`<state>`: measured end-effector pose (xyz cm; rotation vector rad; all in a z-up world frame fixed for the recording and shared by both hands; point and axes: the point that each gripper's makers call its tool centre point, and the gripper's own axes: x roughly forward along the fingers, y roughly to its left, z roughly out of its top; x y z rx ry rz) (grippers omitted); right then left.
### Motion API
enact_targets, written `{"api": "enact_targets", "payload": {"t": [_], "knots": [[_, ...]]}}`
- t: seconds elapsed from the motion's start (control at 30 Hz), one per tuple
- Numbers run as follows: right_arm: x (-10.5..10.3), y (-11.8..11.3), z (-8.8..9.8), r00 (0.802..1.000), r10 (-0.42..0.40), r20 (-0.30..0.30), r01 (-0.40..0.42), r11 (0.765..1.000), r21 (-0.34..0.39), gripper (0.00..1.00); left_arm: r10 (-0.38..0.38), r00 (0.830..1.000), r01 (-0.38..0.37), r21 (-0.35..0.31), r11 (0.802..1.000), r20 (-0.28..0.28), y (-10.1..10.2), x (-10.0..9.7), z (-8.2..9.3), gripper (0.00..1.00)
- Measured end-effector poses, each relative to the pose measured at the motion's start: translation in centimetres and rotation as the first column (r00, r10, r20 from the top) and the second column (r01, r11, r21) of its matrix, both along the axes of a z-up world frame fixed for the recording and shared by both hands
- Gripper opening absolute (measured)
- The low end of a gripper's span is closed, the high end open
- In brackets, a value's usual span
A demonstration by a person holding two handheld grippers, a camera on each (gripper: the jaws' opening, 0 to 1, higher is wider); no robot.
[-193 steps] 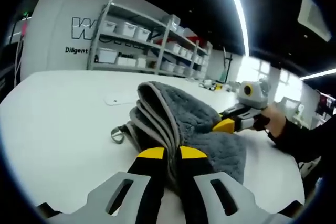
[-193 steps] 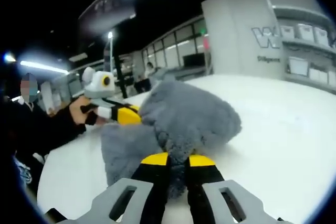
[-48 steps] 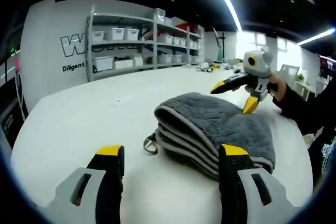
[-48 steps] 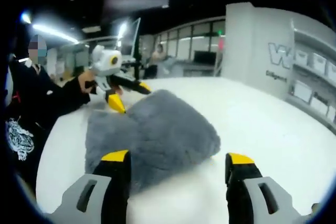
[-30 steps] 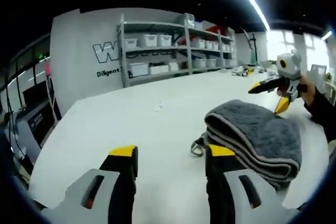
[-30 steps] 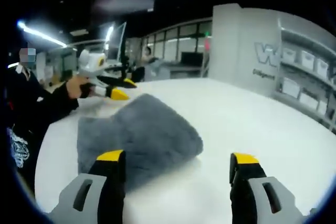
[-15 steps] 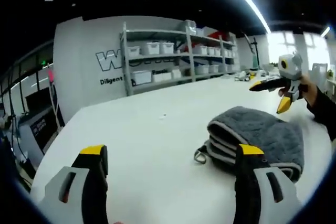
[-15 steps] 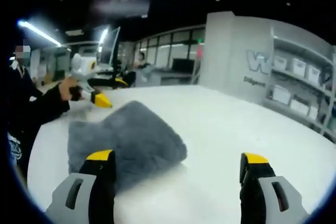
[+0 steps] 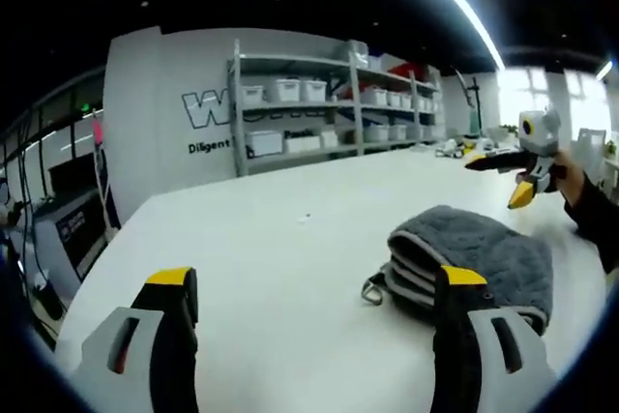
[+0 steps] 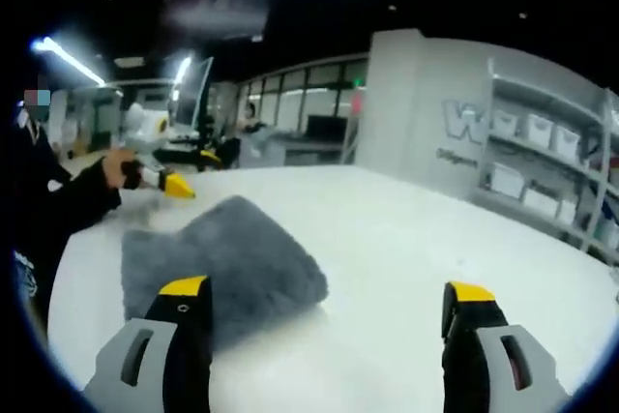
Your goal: Open the folded towel by lifting each exposed corner and separating the folded layers until the towel lies flat within the target outline without major curled edges
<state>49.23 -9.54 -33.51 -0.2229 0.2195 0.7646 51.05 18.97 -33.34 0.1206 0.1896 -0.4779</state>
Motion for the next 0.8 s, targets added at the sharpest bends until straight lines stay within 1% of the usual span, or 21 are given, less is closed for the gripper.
{"api": "enact_targets", "payload": {"t": [0.1, 0.2, 0.23, 0.27, 0.37, 0.4, 0.43, 0.53, 0.6, 0.67, 0.7, 0.77, 0.8], "knots": [[0.1, -0.8, 0.1, 1.000, -0.012, -0.003, 0.012, 1.000, 0.007, 1.00, -0.019, 1.000, 0.019, -0.011, 1.000, -0.002, 0.0, -0.3, 0.1, 1.00], [0.2, -1.4, -0.1, 1.000, -0.023, -0.006, 0.023, 1.000, -0.007, 1.00, -0.065, 0.997, 0.065, 0.005, 0.998, -0.029, -0.5, -1.0, -0.4, 1.00], [0.1, -1.5, -0.1, 1.000, -0.025, -0.007, 0.025, 1.000, -0.009, 1.00, -0.077, 0.997, 0.077, 0.001, 0.997, -0.031, -0.6, -1.3, -0.3, 1.00], [0.1, -1.6, 0.0, 1.000, -0.025, -0.005, 0.025, 1.000, -0.007, 1.00, -0.082, 0.996, 0.082, -0.008, 0.997, -0.021, -0.8, -1.7, 0.3, 1.00], [-0.3, -1.9, 0.3, 1.000, -0.026, -0.004, 0.026, 1.000, -0.004, 1.00, -0.084, 0.996, 0.084, -0.002, 0.996, 0.010, -1.0, -2.6, 1.6, 1.00], [-0.5, -2.1, 0.5, 1.000, -0.030, 0.004, 0.030, 0.999, -0.010, 1.00, -0.092, 0.995, 0.092, -0.010, 0.996, 0.027, -1.3, -3.5, 2.0, 1.00], [-0.5, -2.4, 0.8, 0.999, -0.039, 0.013, 0.040, 0.999, -0.013, 1.00, -0.102, 0.994, 0.103, -0.020, 0.994, 0.037, -1.5, -4.0, 2.4, 1.00], [-0.8, -2.9, 1.4, 0.998, -0.053, 0.020, 0.053, 0.999, -0.002, 1.00, -0.127, 0.991, 0.129, -0.045, 0.991, 0.043, -1.9, -4.7, 3.1, 1.00], [-1.1, -3.0, 1.5, 0.998, -0.063, 0.016, 0.063, 0.998, -0.004, 1.00, -0.122, 0.992, 0.123, -0.053, 0.991, 0.037, -2.4, -5.2, 3.1, 1.00], [-1.4, -3.2, 1.4, 0.997, -0.079, 0.006, 0.079, 0.997, -0.011, 1.00, -0.077, 0.997, 0.078, -0.042, 0.996, 0.025, -1.3, -4.6, 2.8, 1.00], [-1.8, -3.3, 1.3, 0.996, -0.089, -0.003, 0.089, 0.996, -0.020, 1.00, -0.069, 0.997, 0.070, -0.042, 0.997, 0.026, -1.2, -4.6, 2.9, 1.00], [-2.6, -3.3, 1.4, 0.996, -0.086, 0.004, 0.086, 0.996, -0.031, 1.00, -0.050, 0.998, 0.052, -0.055, 0.997, 0.029, -1.0, -4.9, 3.2, 1.00], [-3.2, -3.1, 1.7, 0.997, -0.078, 0.014, 0.079, 0.996, -0.036, 1.00, -0.049, 0.998, 0.051, -0.061, 0.997, 0.036, -0.5, -4.9, 3.5, 1.00]]}}
